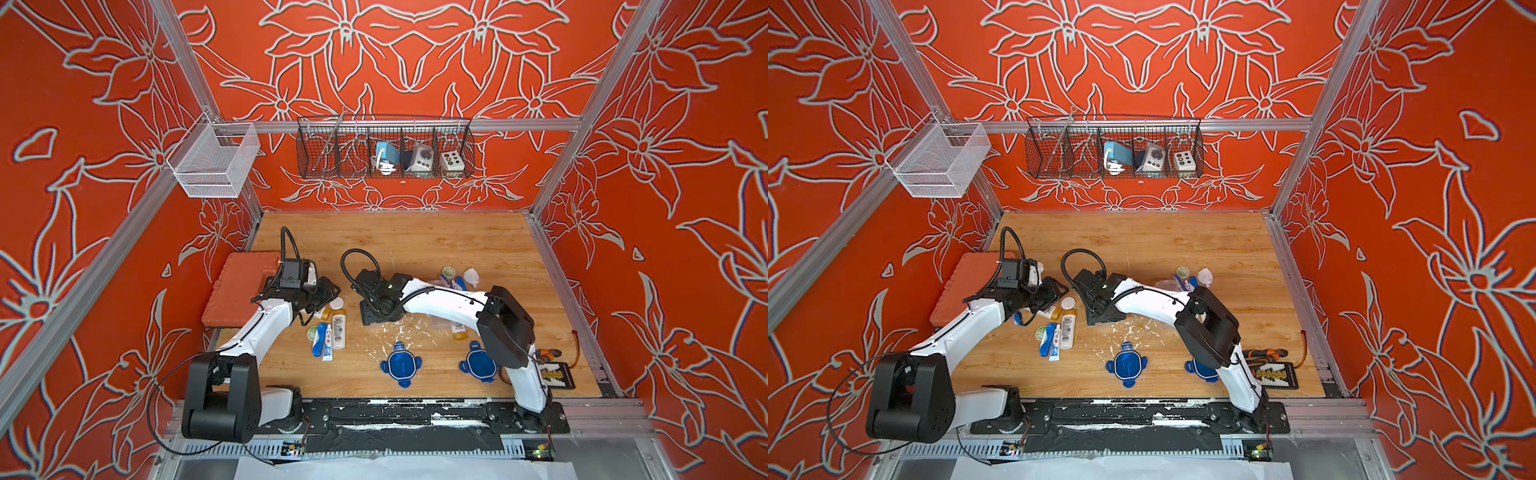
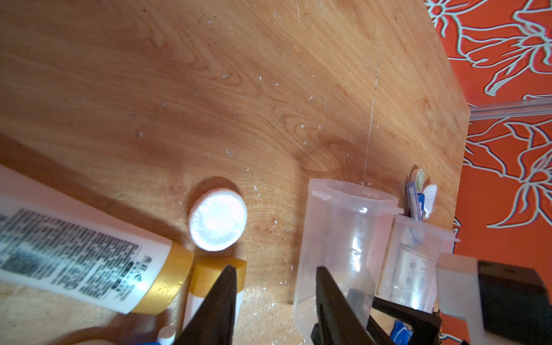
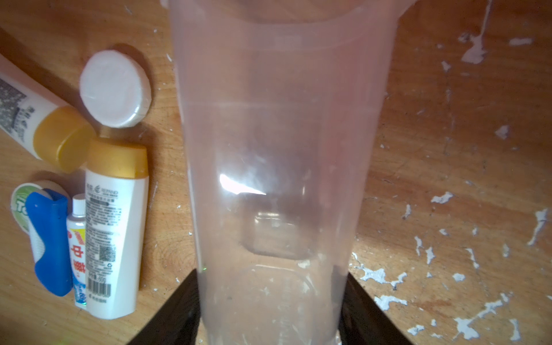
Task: Take out toiletry kits
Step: Place the container at the center of the board, then reset both arms
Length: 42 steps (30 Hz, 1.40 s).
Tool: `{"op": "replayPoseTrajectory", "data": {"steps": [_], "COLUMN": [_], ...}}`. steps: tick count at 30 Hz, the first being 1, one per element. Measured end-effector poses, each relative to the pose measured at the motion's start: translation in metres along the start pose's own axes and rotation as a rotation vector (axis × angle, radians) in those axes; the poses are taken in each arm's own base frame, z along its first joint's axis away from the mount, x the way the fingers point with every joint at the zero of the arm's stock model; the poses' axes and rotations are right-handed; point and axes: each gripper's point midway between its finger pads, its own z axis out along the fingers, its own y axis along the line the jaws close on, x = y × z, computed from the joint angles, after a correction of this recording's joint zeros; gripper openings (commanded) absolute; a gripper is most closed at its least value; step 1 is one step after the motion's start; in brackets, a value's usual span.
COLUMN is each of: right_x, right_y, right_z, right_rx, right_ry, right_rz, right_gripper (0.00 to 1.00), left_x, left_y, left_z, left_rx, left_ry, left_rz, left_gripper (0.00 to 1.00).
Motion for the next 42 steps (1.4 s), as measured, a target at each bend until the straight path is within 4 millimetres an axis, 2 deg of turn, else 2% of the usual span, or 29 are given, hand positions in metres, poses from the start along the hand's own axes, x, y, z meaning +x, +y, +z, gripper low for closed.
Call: {"op": "replayPoseTrajectory", "data": {"steps": [3, 8, 11, 16, 20, 22, 24, 27, 30, 33, 38, 40, 42], "right_x": [0.001, 0.001, 0.000, -0.002, -0.003, -0.004, -0.007, -0.008, 0.002, 0.020, 0.058, 0.062, 0.060], "right_y": [0.002, 0.002, -0.001, -0.010, -0.031, -0.048, -0.072, -0.125, -0.176, -0.216, -0.274, -0.295, -0.314], "right_z": [0.000, -0.001, -0.010, -0.048, -0.104, -0.137, -0.170, -0.209, -0.235, -0.242, -0.229, -0.234, -0.239], "right_rx": [-0.011, -0.013, -0.009, -0.020, -0.055, -0.084, -0.100, -0.056, 0.061, 0.192, 0.380, 0.454, 0.538], "right_ry": [0.006, 0.003, -0.008, -0.065, -0.187, -0.271, -0.369, -0.522, -0.662, -0.764, -0.842, -0.863, -0.876], "right_rz": [0.003, -0.008, -0.020, -0.032, -0.044, -0.035, -0.009, 0.050, 0.073, 0.044, -0.006, 0.025, 0.075], "right_gripper": [0.87, 0.98, 0.98, 0.98, 0.98, 0.98, 0.98, 0.98, 0.98, 0.98, 0.98, 0.98, 0.98], "left_x": [0.001, 0.002, 0.005, 0.001, -0.011, -0.017, -0.019, -0.022, -0.026, -0.037, -0.069, -0.077, -0.080], "left_y": [-0.001, -0.002, -0.001, -0.007, -0.022, -0.030, -0.041, -0.052, -0.057, -0.061, -0.065, -0.062, -0.046], "left_z": [0.000, 0.001, 0.001, -0.006, -0.021, -0.028, -0.033, -0.037, -0.040, -0.047, -0.065, -0.069, -0.068], "left_rx": [0.001, 0.001, -0.007, -0.018, -0.002, 0.009, 0.023, 0.038, 0.047, 0.046, 0.017, 0.010, -0.035], "left_ry": [0.001, 0.007, 0.015, 0.009, -0.041, -0.066, -0.082, -0.098, -0.119, -0.182, -0.381, -0.468, -0.559], "left_rz": [0.000, 0.003, 0.004, 0.010, 0.030, 0.043, 0.064, 0.087, 0.110, 0.148, 0.253, 0.300, 0.344], "left_gripper": [0.41, 0.43, 0.47, 0.50, 0.53, 0.57, 0.59, 0.60, 0.63, 0.62, 0.63, 0.66, 0.69]}}
